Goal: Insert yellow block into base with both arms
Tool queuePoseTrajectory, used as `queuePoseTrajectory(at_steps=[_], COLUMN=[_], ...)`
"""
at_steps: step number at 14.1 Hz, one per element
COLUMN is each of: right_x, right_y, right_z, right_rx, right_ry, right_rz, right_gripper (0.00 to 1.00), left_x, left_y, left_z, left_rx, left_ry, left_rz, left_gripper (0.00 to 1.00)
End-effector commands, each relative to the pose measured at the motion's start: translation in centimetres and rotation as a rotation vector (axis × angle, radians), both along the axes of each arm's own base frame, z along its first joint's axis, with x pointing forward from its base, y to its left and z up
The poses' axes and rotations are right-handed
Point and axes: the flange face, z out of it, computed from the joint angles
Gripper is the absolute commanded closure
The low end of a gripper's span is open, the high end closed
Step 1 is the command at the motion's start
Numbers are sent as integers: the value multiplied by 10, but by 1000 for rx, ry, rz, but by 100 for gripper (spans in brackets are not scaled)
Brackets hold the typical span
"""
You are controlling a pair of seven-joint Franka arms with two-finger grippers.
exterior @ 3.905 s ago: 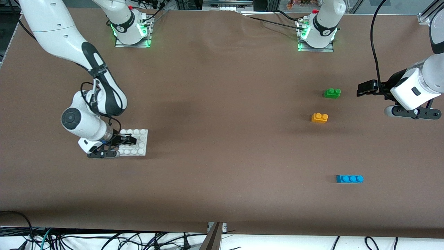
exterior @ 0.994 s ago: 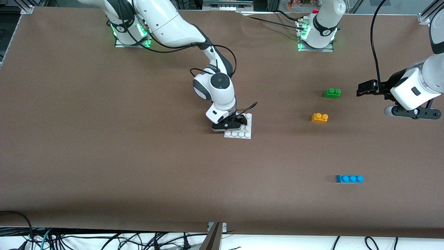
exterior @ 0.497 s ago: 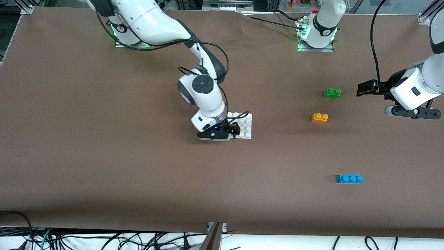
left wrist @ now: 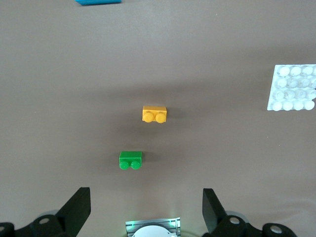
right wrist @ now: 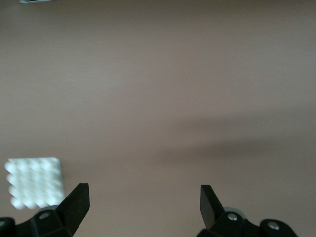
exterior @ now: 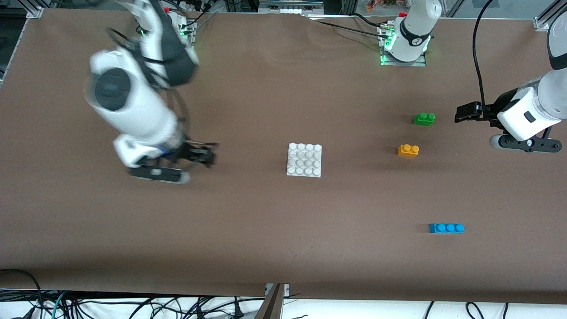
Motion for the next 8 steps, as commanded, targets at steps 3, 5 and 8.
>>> queuePoseTrajectory(at_steps=[3, 5, 8], right_x=[-48, -66, -77], right_y=[-158, -202, -215], right_z=[59, 80, 93], right_rx=[5, 10, 7], right_ry=[98, 95, 115], right_rz=[120, 177, 166], right_gripper=[0, 0, 0], left_x=[-6, -22, -55], left_y=[-4, -4, -3], left_z=[-26, -41, -81], left_rx=[8, 12, 17], left_ry=[26, -12, -57], left_rz=[-18, -15, -21], left_gripper=[0, 0, 0])
